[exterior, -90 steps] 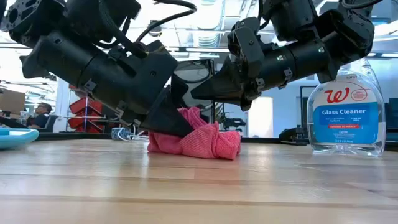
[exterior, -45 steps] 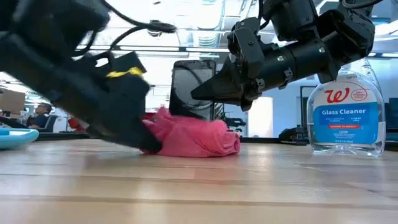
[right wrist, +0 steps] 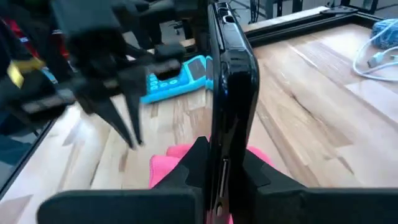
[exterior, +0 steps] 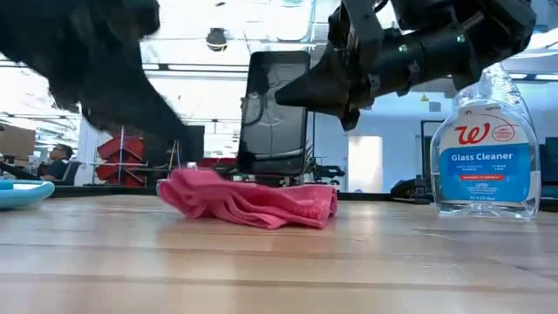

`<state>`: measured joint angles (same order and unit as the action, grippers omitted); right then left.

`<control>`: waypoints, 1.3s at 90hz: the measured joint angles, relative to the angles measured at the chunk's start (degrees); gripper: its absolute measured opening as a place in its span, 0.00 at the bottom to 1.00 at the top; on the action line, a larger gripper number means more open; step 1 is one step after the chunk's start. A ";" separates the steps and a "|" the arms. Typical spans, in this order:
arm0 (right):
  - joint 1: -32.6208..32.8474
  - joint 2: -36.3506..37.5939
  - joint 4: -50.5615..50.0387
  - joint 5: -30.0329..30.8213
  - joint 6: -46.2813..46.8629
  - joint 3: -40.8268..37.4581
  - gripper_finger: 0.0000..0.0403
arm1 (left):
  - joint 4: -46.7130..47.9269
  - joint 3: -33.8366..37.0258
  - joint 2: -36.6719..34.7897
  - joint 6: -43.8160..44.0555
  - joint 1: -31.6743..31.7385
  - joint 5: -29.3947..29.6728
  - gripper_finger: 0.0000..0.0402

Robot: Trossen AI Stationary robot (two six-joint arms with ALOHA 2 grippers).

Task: Apply microfiber cloth
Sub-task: Wipe the front of the cellphone with a microfiber cloth

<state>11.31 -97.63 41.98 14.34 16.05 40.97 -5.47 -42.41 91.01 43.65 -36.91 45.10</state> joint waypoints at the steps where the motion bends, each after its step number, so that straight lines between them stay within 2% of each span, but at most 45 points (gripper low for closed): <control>1: 0.00 0.11 -0.19 0.03 -0.03 0.00 0.04 | -0.39 0.00 -0.02 -0.78 0.16 -0.01 0.07; 8: -0.02 0.35 -0.32 0.20 -0.84 0.00 0.04 | -3.06 -0.02 0.04 -4.77 1.61 -0.08 0.14; 19: -0.04 0.35 -0.67 0.34 -0.90 0.00 0.04 | -2.37 -0.03 2.41 -5.98 5.33 -0.69 0.25; 32: -0.04 0.40 -1.53 0.40 -0.92 0.02 0.04 | -2.56 -0.02 7.68 -6.50 10.09 -6.53 0.35; 45: -0.07 0.42 -1.91 0.43 -0.96 0.02 0.04 | -1.91 -0.08 11.66 -2.28 13.19 -12.27 0.39; 53: -0.07 0.42 -1.92 0.46 -1.07 0.02 0.04 | -1.59 -0.26 12.93 -1.54 13.40 -11.87 0.38; 59: -0.07 0.42 -1.95 0.54 -1.07 0.02 0.04 | -1.30 -0.33 13.70 -1.48 13.33 -11.43 0.33; 65: -0.07 0.42 -2.04 0.59 -1.07 0.04 0.04 | -0.53 -0.33 13.75 -1.32 13.14 -11.40 0.25; 74: -0.07 0.42 -2.52 0.60 -1.07 0.04 0.04 | 0.14 -0.33 13.85 -1.76 13.05 -11.45 0.07; 79: -0.07 0.42 -2.71 0.60 -1.07 0.04 0.04 | 0.39 -0.34 13.87 -2.02 12.87 -11.19 0.03; 102: -0.11 0.44 -2.97 0.60 -1.06 0.07 0.04 | 3.26 -2.40 13.85 -2.50 12.71 -10.31 0.01; 109: -0.09 0.44 -3.02 0.60 -1.07 0.07 0.04 | 3.88 -3.15 13.04 -3.86 12.70 -11.04 0.05; 117: -0.09 0.48 -3.45 0.60 -1.05 0.07 0.04 | 5.16 -3.28 10.96 -5.10 12.55 -12.24 0.13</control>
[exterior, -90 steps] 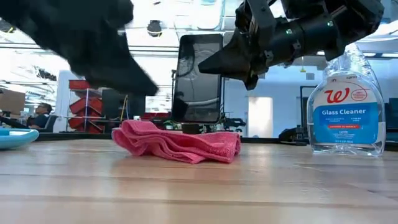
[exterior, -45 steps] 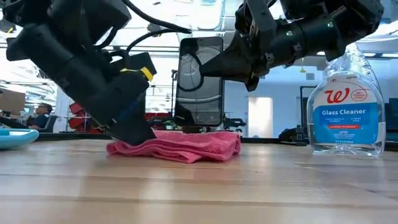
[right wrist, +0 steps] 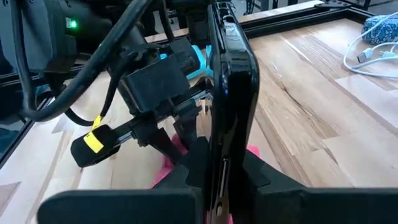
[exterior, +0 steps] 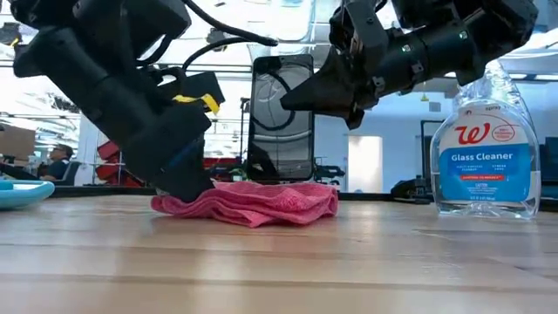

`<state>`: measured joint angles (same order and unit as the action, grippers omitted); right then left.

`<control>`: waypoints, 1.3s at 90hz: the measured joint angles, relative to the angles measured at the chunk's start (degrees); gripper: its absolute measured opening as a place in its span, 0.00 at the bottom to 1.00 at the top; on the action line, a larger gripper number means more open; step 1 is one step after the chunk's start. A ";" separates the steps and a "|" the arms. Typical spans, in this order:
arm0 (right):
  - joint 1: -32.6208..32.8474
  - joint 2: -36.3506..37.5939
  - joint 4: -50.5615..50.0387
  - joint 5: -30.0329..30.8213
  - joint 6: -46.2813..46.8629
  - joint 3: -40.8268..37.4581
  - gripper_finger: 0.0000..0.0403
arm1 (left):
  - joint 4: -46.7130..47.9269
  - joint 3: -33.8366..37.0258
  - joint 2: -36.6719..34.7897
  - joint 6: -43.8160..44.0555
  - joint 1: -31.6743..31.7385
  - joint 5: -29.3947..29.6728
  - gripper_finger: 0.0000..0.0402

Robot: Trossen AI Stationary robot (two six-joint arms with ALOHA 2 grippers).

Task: Apply microfiber cloth
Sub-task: Wipe the front of the cellphone with a microfiber cloth

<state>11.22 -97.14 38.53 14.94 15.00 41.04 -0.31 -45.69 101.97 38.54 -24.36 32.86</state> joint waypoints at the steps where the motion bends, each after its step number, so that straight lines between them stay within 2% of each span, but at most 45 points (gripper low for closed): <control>1: 0.00 0.00 -0.06 0.00 0.00 0.01 0.04 | 0.19 0.00 -0.34 -0.08 -0.03 -0.08 0.14; 21: -0.02 0.00 0.05 -0.38 0.00 0.02 0.04 | 7.46 -0.13 -9.37 1.51 -0.83 -0.18 0.41; 34: -0.16 0.00 2.35 -4.54 -0.67 0.04 0.04 | 7.07 -0.22 -13.87 -6.20 -3.86 1.15 0.48; 43: -0.19 0.00 3.80 -8.89 -2.76 0.04 0.04 | 6.36 0.19 -14.67 -8.16 -6.28 7.43 0.49; 50: -0.17 0.02 4.30 -9.75 -2.86 0.06 0.04 | 2.27 2.08 -14.64 -8.28 -6.96 9.42 0.48; 72: -0.15 -0.56 4.86 -10.34 -2.89 0.06 0.04 | -30.06 11.03 -10.07 -12.68 -5.98 9.93 0.48; 82: -0.12 -0.66 5.08 -10.60 -3.04 0.06 0.04 | -39.82 12.17 -8.24 -15.81 -3.99 10.01 0.48; 101: -0.13 -0.66 5.52 -10.58 -3.10 0.06 0.04 | -41.09 11.74 -7.95 -15.08 0.00 8.39 0.45; 117: -0.13 -0.66 5.22 -10.60 -3.13 0.06 0.04 | -44.22 11.74 -7.93 -16.44 1.75 4.19 0.34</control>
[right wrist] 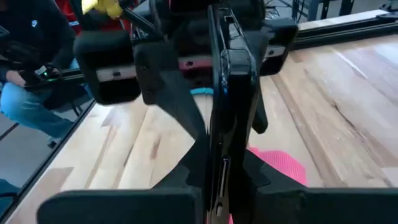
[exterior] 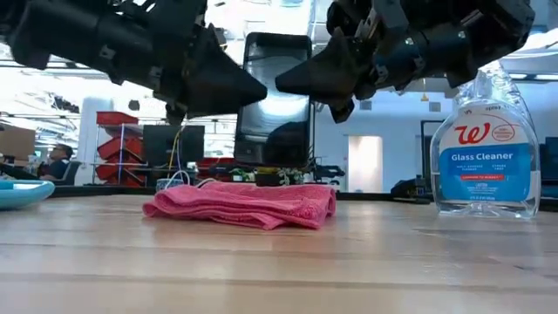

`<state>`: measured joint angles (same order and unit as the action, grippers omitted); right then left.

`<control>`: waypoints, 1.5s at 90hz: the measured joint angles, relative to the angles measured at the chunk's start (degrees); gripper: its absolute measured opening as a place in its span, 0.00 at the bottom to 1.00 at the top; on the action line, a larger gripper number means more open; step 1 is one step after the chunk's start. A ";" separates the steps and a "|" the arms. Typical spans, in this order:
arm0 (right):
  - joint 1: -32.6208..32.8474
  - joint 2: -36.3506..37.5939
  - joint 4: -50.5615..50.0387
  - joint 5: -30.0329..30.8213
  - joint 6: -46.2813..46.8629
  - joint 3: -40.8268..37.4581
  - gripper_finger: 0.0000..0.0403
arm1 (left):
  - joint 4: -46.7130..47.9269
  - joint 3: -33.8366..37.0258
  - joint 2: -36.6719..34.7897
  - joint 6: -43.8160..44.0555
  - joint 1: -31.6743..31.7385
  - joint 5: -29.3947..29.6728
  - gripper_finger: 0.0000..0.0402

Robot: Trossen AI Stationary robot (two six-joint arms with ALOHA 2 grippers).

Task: Apply microfiber cloth
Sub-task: Wipe the front of the cellphone with a microfiber cloth

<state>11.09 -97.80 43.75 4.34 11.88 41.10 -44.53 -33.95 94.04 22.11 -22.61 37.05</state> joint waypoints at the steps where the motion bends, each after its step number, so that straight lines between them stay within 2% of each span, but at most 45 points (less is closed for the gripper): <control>1: 0.00 0.00 0.05 -0.01 0.01 0.00 0.04 | -0.15 0.00 0.00 0.00 0.11 -0.35 0.33; 29: -0.04 0.00 -0.15 -0.54 0.00 -0.02 0.05 | -0.63 -0.04 0.00 -0.70 0.60 -2.70 0.04; 39: -0.03 0.00 -0.67 -0.11 0.03 0.00 0.09 | -1.27 -0.04 0.00 -0.22 0.55 -1.78 0.03; 47: -0.32 0.01 -2.80 1.03 0.27 0.19 0.16 | -1.09 -0.04 -0.32 0.78 -0.25 1.28 0.03; 57: -0.98 0.04 -8.03 0.95 1.01 0.82 0.28 | 0.27 -0.02 -1.95 2.72 -2.08 7.20 0.02; 72: -0.76 0.02 -20.02 -0.17 -0.52 5.27 0.46 | 6.54 1.76 -5.57 10.10 -5.54 18.41 0.02; 82: -0.13 0.02 -22.52 -0.16 -3.16 6.32 0.54 | 7.27 5.39 -7.67 15.81 -7.04 21.59 0.02; 94: -0.26 0.00 -22.21 -0.11 -4.33 6.43 0.56 | 7.54 9.85 -8.22 24.24 -8.58 22.08 0.02; 104: -0.31 -2.70 -19.11 -0.07 -4.88 6.81 0.56 | 7.02 12.14 -8.24 28.96 -10.44 25.79 0.02; 117: -0.35 -8.89 -18.32 -0.40 -7.54 11.02 0.56 | 4.85 13.79 -8.81 29.82 -12.81 31.18 0.02; 135: -2.10 -17.75 -20.75 -0.09 -12.36 18.90 0.55 | 4.84 14.92 -10.93 31.06 -13.71 32.24 0.02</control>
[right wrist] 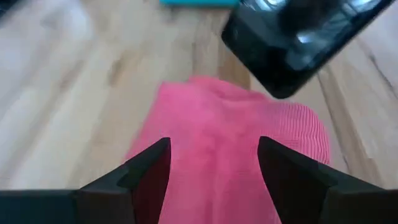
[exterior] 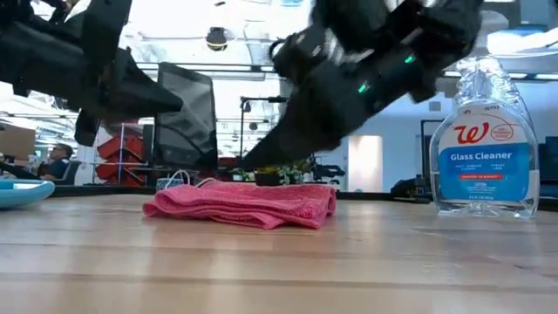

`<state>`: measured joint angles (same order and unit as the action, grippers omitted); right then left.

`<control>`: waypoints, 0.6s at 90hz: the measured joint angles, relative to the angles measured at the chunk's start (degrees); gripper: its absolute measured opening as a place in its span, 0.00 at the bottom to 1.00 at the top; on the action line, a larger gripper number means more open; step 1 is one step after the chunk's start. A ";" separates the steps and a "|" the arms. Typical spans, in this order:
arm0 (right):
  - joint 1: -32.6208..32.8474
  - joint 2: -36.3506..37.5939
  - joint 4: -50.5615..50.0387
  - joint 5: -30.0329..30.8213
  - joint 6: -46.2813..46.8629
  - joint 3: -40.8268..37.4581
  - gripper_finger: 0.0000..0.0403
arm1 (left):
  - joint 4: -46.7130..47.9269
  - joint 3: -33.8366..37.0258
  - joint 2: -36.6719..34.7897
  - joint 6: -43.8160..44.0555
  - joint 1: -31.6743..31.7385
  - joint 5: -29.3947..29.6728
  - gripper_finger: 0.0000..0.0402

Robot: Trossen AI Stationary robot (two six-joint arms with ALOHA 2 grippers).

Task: Apply microfiber cloth
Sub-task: Wipe the front of the cellphone with a microfiber cloth

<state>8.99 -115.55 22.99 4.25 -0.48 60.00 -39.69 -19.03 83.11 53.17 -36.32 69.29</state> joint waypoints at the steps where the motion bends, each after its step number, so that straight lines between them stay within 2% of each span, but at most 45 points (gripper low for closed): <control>1: -0.12 -0.41 -0.36 0.00 -0.18 0.40 0.55 | -0.02 0.10 -0.17 0.00 -0.04 0.23 0.02; 13: -1.16 -5.03 -5.50 0.05 -2.79 4.11 0.43 | 0.02 0.96 -1.18 0.08 -0.08 0.68 0.02; 31: -1.33 -5.02 -8.20 -0.05 -1.05 4.86 0.05 | -0.10 1.21 -1.20 0.82 -0.08 0.62 0.02; 46: 1.30 0.74 -15.94 4.23 -1.00 4.31 0.02 | -0.55 1.21 -1.20 0.88 -0.08 0.21 0.03; 54: 4.53 5.37 -17.29 9.70 -4.03 4.51 0.01 | -0.49 1.21 -1.20 0.43 -0.08 -0.28 0.03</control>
<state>13.52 -110.18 5.70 13.95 -4.51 64.51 -40.18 -17.82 81.91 53.60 -36.40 69.01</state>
